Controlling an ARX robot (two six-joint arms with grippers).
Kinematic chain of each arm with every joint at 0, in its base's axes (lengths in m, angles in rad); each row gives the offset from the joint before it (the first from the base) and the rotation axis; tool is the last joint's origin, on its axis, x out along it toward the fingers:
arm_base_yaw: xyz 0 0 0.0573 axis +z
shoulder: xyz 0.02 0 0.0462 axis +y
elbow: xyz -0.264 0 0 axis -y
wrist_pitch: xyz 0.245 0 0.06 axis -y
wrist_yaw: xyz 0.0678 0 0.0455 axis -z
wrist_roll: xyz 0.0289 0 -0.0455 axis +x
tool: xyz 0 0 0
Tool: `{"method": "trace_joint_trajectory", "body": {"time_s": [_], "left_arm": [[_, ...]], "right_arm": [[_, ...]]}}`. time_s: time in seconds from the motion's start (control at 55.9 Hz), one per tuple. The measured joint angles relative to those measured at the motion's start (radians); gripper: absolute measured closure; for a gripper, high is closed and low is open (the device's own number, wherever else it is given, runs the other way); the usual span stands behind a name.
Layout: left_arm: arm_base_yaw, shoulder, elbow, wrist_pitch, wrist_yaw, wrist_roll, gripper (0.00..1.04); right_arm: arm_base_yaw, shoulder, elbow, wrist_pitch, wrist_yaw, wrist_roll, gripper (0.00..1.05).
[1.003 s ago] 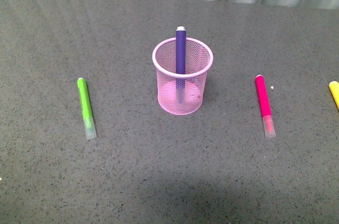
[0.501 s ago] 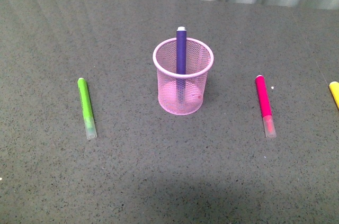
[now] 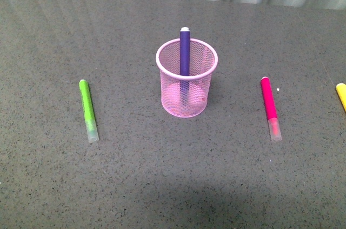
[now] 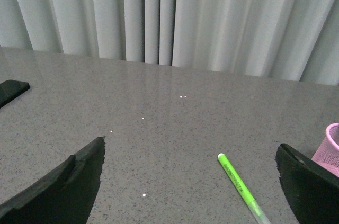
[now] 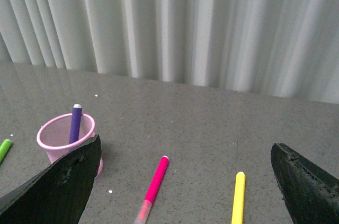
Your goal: Insert purple and pink pens into pink cup
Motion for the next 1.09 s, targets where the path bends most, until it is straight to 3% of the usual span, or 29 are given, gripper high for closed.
{"method": "trace_joint_trajectory", "body": {"time_s": [0.125,0.197,0.251,0.376,0.609,0.913,1.092], "left_arm": [[0.0,0.0,0.0,0.0,0.0,0.0,0.08],[0.0,0.0,0.0,0.0,0.0,0.0,0.08],[0.0,0.0,0.0,0.0,0.0,0.0,0.08],[0.0,0.0,0.0,0.0,0.0,0.001,0.08],[0.0,0.0,0.0,0.0,0.0,0.0,0.08],[0.0,0.0,0.0,0.0,0.0,0.0,0.08],[0.0,0.0,0.0,0.0,0.0,0.0,0.08]], "right_arm": [[0.005,0.014,0.006,-0.02,0.016,0.008,0.07],[0.018,0.277,0.173,-0.394,0.164,0.138,0.07],[-0.005,0.505,0.262,-0.506,0.169,0.155,0.07],[-0.024,0.824,0.405,-0.338,0.116,0.051,0.07],[-0.023,1.138,0.598,-0.178,0.097,-0.086,0.07],[0.011,1.48,0.796,-0.106,0.113,-0.131,0.07],[0.076,1.627,0.866,-0.089,0.111,-0.101,0.07]]}}
